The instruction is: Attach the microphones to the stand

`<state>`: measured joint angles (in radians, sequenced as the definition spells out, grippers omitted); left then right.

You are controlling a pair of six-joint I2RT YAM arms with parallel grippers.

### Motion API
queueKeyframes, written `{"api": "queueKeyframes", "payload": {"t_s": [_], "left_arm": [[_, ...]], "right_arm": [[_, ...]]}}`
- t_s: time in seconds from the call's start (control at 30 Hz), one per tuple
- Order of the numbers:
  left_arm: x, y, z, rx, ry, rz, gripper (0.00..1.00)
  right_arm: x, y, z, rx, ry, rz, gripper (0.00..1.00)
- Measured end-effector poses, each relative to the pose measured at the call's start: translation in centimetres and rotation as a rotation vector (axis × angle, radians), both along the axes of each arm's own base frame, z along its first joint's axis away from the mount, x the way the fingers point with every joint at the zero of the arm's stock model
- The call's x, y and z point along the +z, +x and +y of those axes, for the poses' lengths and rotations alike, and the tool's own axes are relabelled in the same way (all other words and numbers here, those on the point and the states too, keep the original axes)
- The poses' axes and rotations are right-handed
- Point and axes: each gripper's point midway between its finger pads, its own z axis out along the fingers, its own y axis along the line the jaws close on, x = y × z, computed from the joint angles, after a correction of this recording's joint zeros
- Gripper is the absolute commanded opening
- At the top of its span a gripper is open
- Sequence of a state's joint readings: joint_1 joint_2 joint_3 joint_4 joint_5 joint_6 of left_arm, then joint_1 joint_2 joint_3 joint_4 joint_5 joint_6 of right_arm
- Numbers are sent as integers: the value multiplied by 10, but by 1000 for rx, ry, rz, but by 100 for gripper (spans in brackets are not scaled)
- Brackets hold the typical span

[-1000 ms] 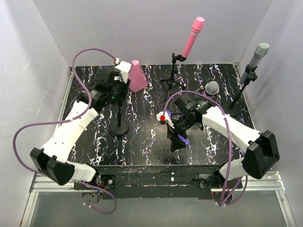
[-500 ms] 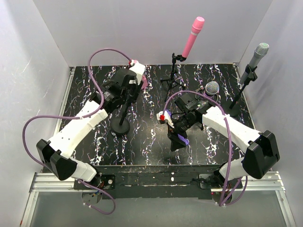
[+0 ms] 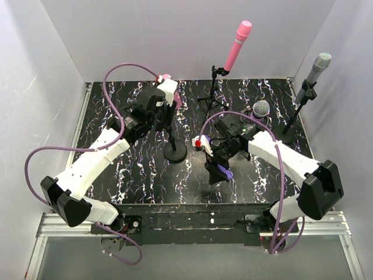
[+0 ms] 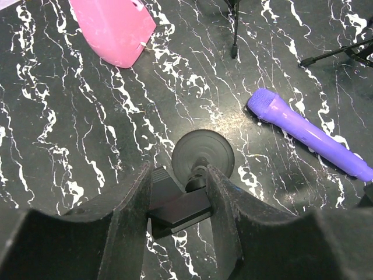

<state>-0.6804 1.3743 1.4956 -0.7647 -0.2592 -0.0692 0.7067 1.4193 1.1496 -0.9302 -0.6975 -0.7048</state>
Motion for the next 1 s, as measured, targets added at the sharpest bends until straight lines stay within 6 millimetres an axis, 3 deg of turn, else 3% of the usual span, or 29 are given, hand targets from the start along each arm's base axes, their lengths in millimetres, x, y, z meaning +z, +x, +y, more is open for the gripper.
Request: {"api": "queueKeyframes", "payload": {"t_s": [0.27,0.6,0.73,1.0], "left_arm": [[-4,3,-10,-17,-44,-4,27],[-3,4,-15,0,-88,-1,66],[1,5,-13,16,-102,-10,76],[33,-11,11,62,-154,-113,98]], "right_arm": [[-14,16,1,-81,-48,-25,88],[-46,52,1,-350,-120,-83,88],[-56,71,0,-483,-138,-122,87],[-78,106,-5,-668,-209,-193,83]]}}
